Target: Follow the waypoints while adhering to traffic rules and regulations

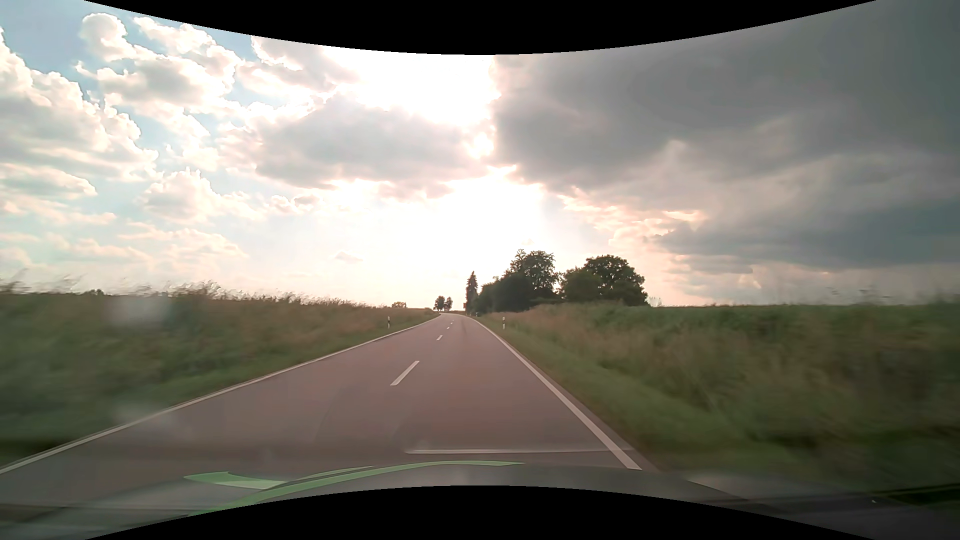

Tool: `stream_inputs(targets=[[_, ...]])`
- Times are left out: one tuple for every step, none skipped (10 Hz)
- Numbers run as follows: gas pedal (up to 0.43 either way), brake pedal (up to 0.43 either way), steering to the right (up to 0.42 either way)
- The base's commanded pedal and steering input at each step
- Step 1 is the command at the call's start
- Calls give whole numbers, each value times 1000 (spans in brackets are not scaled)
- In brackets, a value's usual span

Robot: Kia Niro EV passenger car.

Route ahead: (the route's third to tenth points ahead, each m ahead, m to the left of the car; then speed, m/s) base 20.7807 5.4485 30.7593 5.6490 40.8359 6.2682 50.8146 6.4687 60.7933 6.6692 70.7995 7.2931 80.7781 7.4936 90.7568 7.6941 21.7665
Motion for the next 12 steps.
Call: stream_inputs(targets=[[169, 0, -4], [169, 0, -4], [169, 0, -4], [169, 0, -4], [169, 0, -4], [157, 0, -4], [150, 0, -4], [150, 0, -4], [150, 0, -4], [150, 0, -4], [150, 0, -4], [150, 0, -4]])
